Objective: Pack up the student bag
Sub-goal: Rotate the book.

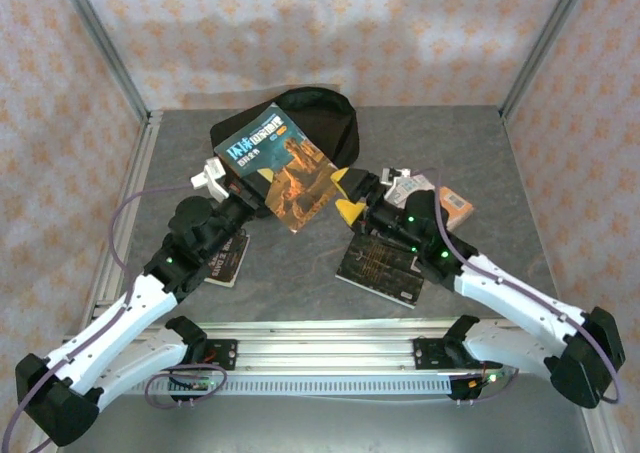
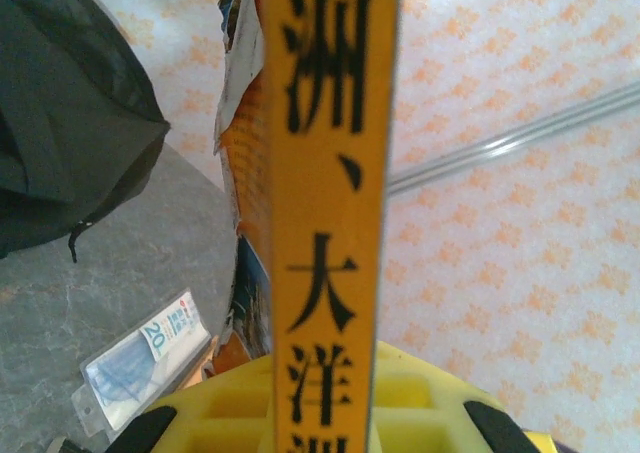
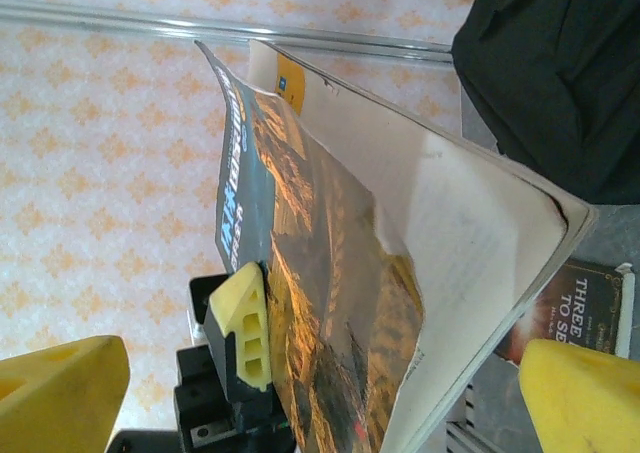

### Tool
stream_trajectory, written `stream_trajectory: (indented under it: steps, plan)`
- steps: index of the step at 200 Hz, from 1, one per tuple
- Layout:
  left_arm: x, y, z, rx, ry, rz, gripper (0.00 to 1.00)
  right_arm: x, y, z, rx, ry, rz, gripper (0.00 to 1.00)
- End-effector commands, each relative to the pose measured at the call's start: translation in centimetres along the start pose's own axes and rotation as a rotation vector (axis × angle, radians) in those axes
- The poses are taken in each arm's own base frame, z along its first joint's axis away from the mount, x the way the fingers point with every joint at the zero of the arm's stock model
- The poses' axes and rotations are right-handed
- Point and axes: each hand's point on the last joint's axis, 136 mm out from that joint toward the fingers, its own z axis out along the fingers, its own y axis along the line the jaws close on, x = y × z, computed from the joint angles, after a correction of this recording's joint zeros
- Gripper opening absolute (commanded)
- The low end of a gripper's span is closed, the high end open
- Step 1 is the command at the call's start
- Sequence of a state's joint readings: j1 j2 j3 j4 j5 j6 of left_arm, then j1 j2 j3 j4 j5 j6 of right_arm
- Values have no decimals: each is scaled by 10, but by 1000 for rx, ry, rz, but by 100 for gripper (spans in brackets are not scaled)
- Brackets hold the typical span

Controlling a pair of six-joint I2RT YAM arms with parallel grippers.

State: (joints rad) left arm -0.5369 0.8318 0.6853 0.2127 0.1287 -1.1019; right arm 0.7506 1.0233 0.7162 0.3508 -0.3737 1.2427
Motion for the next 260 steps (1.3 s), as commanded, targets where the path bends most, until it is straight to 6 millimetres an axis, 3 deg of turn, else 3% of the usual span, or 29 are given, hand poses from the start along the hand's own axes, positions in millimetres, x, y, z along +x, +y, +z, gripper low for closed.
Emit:
stream_trajectory:
  steps: [1,38,73,97,116,138,175,211,233,260]
  plan:
    - [-31,-43,-6,122,-121,-43,0,-2,28,6,-92,-41,48,100]
    - [-35,-56,-6,132,-122,-26,0,8,17,22,-78,-10,76,100]
    - [-34,-55,-5,134,-120,-46,0,12,16,44,-126,21,130,94]
    - [-31,-55,-5,138,-108,-62,0,10,39,56,-229,28,147,83]
    - [-27,-54,-6,136,-101,-68,0,8,60,61,-300,30,136,65]
    - [-25,-51,-8,125,-97,-67,0,1,70,57,-332,-8,118,52]
    - [-25,-41,-15,98,-109,-72,0,-12,70,42,-321,-96,59,48]
    - [-17,-31,-9,83,-83,-107,0,-19,82,30,-325,-152,-30,40]
    - [-12,-27,-5,77,-70,-121,0,-19,86,31,-321,-151,-64,36]
    - [-9,-28,-3,77,-63,-122,0,-17,78,37,-290,-140,-70,34]
